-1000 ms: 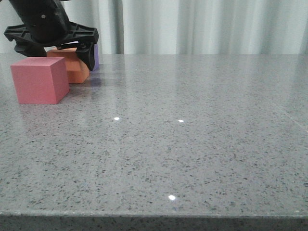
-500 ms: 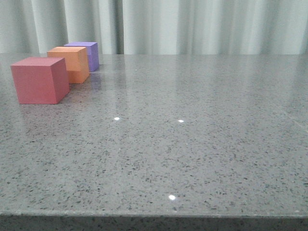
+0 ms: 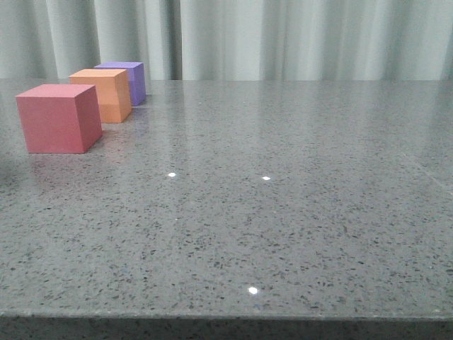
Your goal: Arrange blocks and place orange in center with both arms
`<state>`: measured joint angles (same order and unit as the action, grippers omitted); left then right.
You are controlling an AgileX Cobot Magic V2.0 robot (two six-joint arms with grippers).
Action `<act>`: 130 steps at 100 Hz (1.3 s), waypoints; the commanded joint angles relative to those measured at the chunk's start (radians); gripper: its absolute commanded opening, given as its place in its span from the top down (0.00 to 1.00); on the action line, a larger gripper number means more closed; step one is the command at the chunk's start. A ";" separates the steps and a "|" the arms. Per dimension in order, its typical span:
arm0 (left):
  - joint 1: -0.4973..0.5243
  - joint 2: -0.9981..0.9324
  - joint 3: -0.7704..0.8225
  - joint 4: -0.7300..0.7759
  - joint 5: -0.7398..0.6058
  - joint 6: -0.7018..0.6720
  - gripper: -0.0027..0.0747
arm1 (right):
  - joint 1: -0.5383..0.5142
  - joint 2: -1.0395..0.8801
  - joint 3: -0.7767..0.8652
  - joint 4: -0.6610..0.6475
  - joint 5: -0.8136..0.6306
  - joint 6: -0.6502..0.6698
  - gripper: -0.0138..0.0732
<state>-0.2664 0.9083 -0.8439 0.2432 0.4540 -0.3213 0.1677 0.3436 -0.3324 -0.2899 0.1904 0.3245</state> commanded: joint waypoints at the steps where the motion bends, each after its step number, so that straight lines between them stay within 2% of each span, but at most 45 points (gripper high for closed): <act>1: 0.010 -0.112 0.052 -0.010 -0.091 -0.012 0.12 | -0.005 0.012 -0.027 -0.018 -0.070 -0.003 0.92; 21: 0.010 -0.343 0.186 -0.041 -0.086 -0.012 0.17 | -0.005 0.012 -0.027 -0.018 -0.070 -0.003 0.92; 35: 0.010 -0.456 0.255 -0.041 -0.079 -0.012 0.27 | -0.005 0.012 -0.027 -0.018 -0.070 -0.003 0.92; 45: 0.010 -0.511 0.286 -0.041 -0.079 -0.012 0.46 | -0.005 0.012 -0.027 -0.018 -0.070 -0.003 0.92; 46: 0.010 -0.514 0.288 -0.041 -0.079 -0.012 0.50 | -0.005 0.012 -0.027 -0.018 -0.070 -0.003 0.92; 52: 0.010 -0.527 0.297 -0.041 -0.079 -0.012 0.63 | -0.005 0.012 -0.027 -0.018 -0.070 -0.003 0.92; 65: 0.010 -0.529 0.300 -0.041 -0.079 -0.012 0.99 | -0.005 0.012 -0.027 -0.018 -0.070 -0.003 0.92; 130: 0.010 -0.529 0.304 -0.044 -0.073 -0.012 0.99 | -0.005 0.012 -0.027 -0.018 -0.070 -0.003 0.92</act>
<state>-0.2586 0.3728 -0.5132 0.2032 0.4520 -0.3231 0.1677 0.3436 -0.3324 -0.2899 0.1904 0.3245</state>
